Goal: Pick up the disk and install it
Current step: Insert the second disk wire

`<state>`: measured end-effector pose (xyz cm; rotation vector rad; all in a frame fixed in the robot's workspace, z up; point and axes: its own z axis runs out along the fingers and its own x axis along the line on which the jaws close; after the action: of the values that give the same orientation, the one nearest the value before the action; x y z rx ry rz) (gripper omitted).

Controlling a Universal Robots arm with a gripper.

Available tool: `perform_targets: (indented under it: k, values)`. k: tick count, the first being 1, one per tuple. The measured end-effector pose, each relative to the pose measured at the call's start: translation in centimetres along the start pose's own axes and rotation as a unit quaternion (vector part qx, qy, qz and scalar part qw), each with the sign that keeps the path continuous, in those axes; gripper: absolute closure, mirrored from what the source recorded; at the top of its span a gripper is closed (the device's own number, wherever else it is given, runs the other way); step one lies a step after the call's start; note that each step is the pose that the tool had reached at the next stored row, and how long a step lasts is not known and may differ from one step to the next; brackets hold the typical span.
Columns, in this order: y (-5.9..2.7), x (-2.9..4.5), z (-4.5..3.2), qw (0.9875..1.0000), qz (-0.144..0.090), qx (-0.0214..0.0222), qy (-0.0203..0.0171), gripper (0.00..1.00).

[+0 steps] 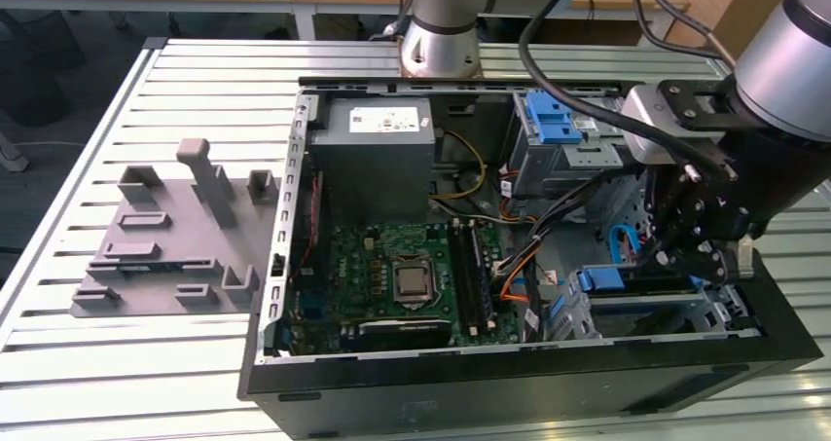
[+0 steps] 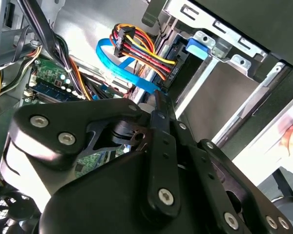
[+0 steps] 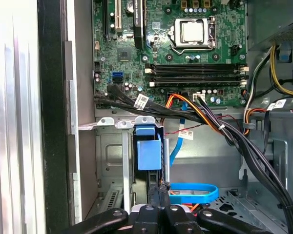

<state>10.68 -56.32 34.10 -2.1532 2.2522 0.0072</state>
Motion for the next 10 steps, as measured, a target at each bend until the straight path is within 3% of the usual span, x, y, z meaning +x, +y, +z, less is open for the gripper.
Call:
perform_targets:
  k: [10]
  values:
    - [0.00, 0.00, -0.14, 1.0000, 0.000, 0.0000, 0.0001, 0.89]
